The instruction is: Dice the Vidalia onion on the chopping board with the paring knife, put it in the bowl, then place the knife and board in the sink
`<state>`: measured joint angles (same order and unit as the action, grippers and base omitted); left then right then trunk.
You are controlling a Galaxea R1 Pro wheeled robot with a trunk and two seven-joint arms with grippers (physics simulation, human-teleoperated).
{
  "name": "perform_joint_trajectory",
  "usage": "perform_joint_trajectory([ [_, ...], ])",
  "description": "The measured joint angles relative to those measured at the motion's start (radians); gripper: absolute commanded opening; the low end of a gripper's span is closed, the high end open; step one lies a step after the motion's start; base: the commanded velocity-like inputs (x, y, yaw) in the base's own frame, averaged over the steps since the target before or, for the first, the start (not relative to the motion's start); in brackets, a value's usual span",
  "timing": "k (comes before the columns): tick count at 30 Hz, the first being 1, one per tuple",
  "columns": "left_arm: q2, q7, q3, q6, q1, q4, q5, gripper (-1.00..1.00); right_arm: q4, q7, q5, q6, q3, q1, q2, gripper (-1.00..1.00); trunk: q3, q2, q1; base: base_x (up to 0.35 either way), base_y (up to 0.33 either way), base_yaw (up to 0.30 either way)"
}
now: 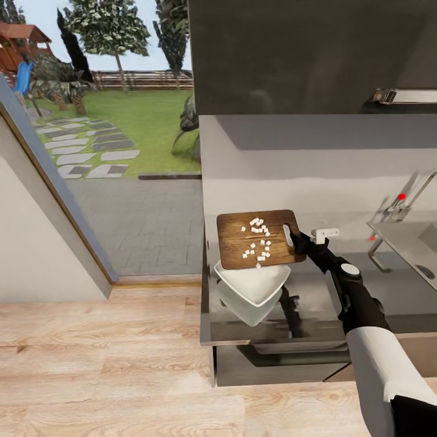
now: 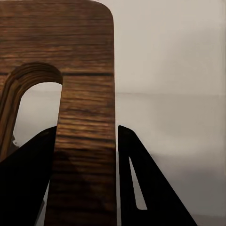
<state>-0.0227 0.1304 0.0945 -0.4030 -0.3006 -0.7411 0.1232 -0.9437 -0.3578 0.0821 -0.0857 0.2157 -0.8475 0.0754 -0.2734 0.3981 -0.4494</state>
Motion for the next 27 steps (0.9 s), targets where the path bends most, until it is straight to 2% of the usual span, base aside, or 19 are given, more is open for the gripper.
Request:
perform_joint_trajectory([
  [27, 0.000, 0.000, 0.000, 0.000, 0.000, 0.000, 0.000, 1.00, 0.001, 0.005, 0.000, 0.023, 0.000, 0.000, -0.002, -1.00, 0.000, 0.000, 0.000, 0.013, 0.010, 0.000],
])
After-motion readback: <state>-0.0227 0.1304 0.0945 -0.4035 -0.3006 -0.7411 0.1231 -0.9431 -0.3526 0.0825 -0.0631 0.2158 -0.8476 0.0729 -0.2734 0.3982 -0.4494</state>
